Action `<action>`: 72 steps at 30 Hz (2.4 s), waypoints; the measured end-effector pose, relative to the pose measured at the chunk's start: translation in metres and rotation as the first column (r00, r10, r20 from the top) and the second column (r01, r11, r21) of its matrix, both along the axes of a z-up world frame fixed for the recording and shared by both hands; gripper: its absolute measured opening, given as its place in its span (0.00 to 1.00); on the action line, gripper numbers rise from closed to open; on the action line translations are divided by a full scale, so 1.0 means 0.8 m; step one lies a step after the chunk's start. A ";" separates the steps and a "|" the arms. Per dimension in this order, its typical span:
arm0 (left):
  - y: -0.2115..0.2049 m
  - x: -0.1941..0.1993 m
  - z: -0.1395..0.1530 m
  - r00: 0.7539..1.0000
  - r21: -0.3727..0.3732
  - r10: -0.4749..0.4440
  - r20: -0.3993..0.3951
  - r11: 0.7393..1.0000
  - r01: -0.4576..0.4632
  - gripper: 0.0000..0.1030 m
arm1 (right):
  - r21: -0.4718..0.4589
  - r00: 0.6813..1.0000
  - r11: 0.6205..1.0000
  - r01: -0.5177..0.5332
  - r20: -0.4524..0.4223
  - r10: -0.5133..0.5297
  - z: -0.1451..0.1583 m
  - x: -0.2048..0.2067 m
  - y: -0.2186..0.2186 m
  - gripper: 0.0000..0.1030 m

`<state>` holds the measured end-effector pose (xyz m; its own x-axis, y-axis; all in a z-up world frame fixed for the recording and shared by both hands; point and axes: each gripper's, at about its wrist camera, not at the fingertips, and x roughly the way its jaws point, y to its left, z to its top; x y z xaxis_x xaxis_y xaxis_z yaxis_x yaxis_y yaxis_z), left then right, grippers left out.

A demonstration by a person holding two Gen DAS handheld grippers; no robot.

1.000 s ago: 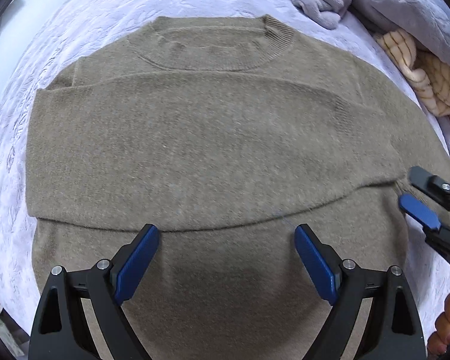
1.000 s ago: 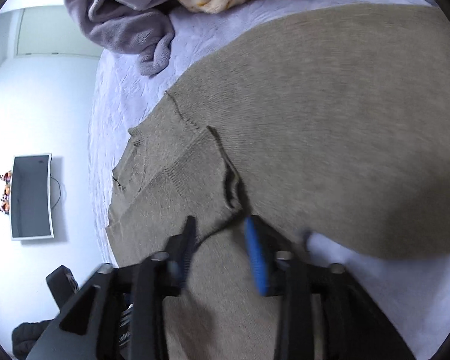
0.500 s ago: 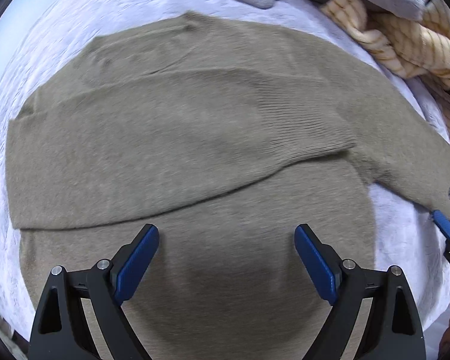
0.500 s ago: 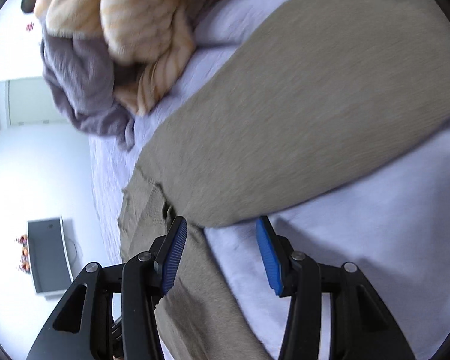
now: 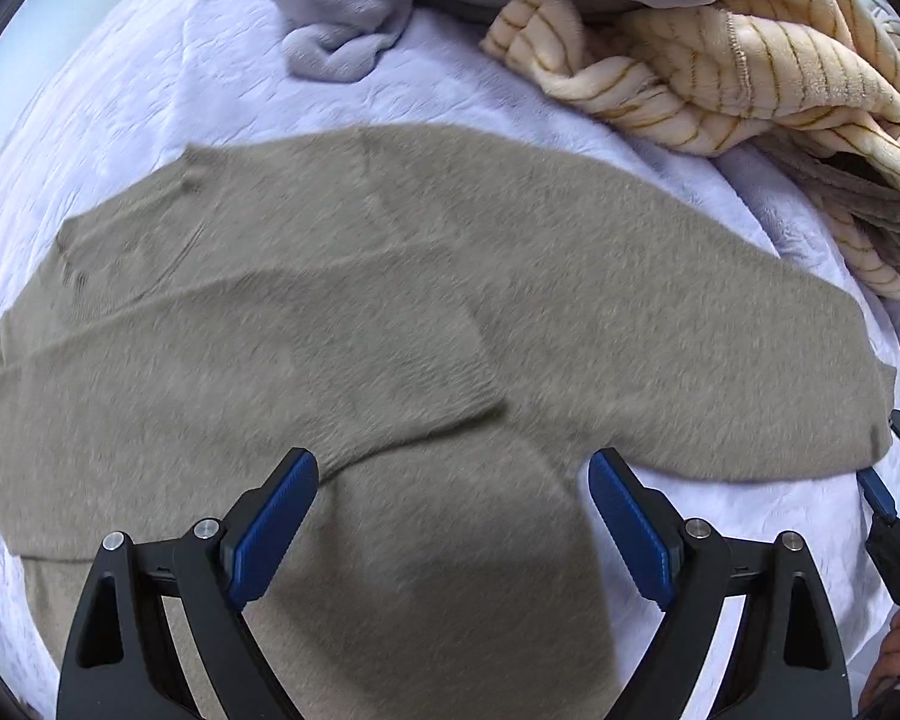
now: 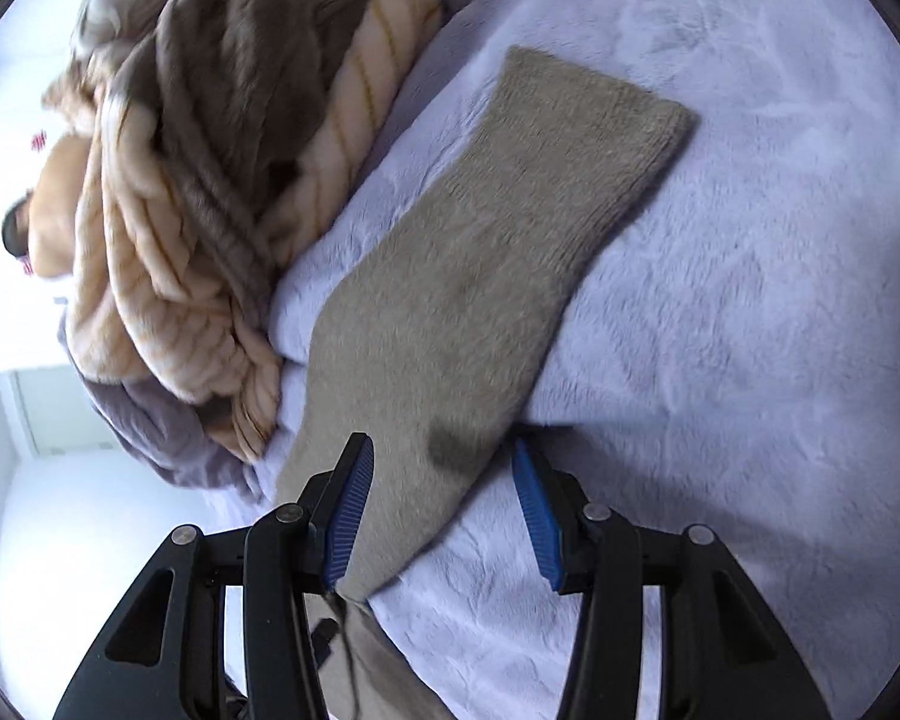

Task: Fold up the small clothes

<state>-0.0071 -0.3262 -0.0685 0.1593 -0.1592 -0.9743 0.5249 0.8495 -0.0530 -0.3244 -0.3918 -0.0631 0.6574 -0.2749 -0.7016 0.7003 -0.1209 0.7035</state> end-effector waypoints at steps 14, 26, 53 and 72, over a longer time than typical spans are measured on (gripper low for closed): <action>0.001 0.034 -0.028 1.000 0.015 -0.001 -0.009 1.000 0.001 0.89 | -0.056 0.944 0.996 -0.070 0.318 0.084 0.020 0.056 -0.020 0.10; 0.137 0.083 0.000 0.987 -0.024 0.147 0.065 0.989 -0.146 0.89 | -0.253 0.787 0.794 -0.552 0.157 0.597 0.079 0.289 0.034 0.10; 0.344 0.124 -0.024 0.946 -0.157 0.322 -0.027 0.934 -0.322 0.89 | 0.018 0.647 0.654 -0.756 -0.130 0.752 -0.062 0.486 0.200 0.44; 0.475 0.141 -0.020 0.905 -0.425 0.349 -0.243 0.801 -0.422 0.89 | 0.103 -0.060 -0.034 -0.994 -0.259 0.964 -0.111 0.576 0.393 0.13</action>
